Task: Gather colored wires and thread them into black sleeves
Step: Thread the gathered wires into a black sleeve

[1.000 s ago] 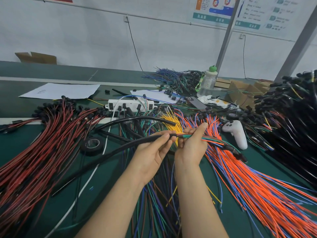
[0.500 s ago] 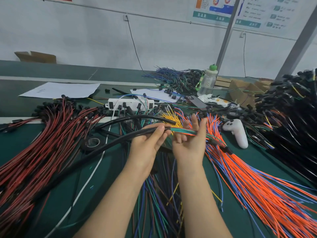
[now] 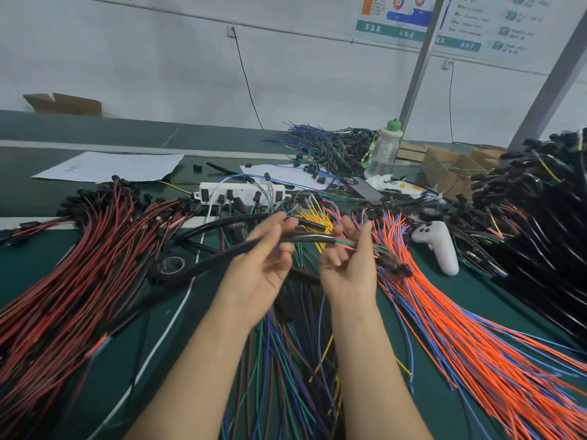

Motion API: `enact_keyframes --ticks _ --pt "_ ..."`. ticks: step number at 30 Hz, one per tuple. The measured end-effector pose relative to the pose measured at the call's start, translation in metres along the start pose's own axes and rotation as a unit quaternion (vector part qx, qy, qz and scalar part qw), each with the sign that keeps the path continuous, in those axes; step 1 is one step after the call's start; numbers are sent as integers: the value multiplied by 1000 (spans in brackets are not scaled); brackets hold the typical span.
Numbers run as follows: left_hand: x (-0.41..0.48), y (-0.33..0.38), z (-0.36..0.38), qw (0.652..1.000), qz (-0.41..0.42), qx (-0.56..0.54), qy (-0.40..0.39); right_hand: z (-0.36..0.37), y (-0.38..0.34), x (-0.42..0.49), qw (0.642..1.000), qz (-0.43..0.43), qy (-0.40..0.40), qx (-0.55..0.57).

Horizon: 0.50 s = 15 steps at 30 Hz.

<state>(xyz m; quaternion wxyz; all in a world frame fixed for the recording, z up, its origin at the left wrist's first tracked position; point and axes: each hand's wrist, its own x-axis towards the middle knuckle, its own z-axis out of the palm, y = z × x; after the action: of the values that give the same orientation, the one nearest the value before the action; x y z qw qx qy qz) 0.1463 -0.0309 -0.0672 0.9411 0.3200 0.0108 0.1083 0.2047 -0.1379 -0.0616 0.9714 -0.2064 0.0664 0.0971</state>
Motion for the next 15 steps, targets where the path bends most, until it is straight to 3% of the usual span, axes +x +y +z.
enact_keyframes --ticks 4,7,12,15 --pt "-2 17 -4 998 47 -31 24 -7 -10 -2 989 51 -67 125" --pt "-3 19 -4 997 67 -20 43 -8 -12 -2 988 29 -41 148" --pt "2 1 14 993 81 80 38 7 7 -3 998 -52 -19 -38" --pt "7 -6 22 991 78 109 28 9 17 -4 993 -48 -15 -105"
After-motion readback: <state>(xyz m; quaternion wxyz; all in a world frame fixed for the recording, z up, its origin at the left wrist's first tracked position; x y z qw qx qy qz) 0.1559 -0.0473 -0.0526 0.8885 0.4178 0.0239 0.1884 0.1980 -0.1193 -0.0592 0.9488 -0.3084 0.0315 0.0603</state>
